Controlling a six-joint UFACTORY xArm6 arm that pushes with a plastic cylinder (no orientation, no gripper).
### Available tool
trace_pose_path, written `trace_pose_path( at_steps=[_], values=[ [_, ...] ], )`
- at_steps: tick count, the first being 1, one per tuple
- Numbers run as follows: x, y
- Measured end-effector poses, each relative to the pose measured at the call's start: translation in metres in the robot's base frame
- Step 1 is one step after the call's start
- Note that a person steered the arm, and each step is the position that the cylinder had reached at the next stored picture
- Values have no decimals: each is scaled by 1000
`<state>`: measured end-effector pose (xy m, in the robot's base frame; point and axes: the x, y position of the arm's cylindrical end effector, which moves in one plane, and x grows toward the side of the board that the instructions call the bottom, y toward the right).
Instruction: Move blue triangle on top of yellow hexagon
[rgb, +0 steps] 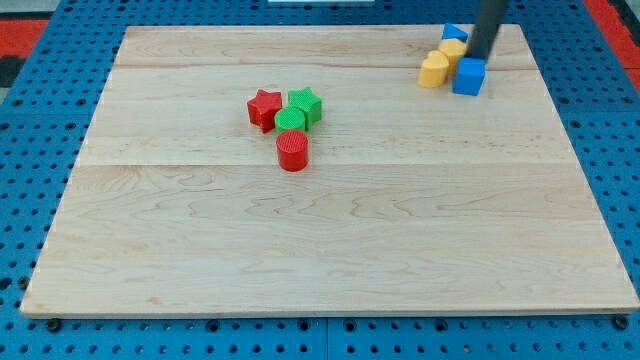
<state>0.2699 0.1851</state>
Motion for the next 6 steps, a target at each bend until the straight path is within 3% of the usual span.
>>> trace_pose_path(
  at_steps=[2,3,4,6],
  values=[
    [-5,9],
    [-12,-31],
    [-20,-25],
    [-48,47]
  ],
)
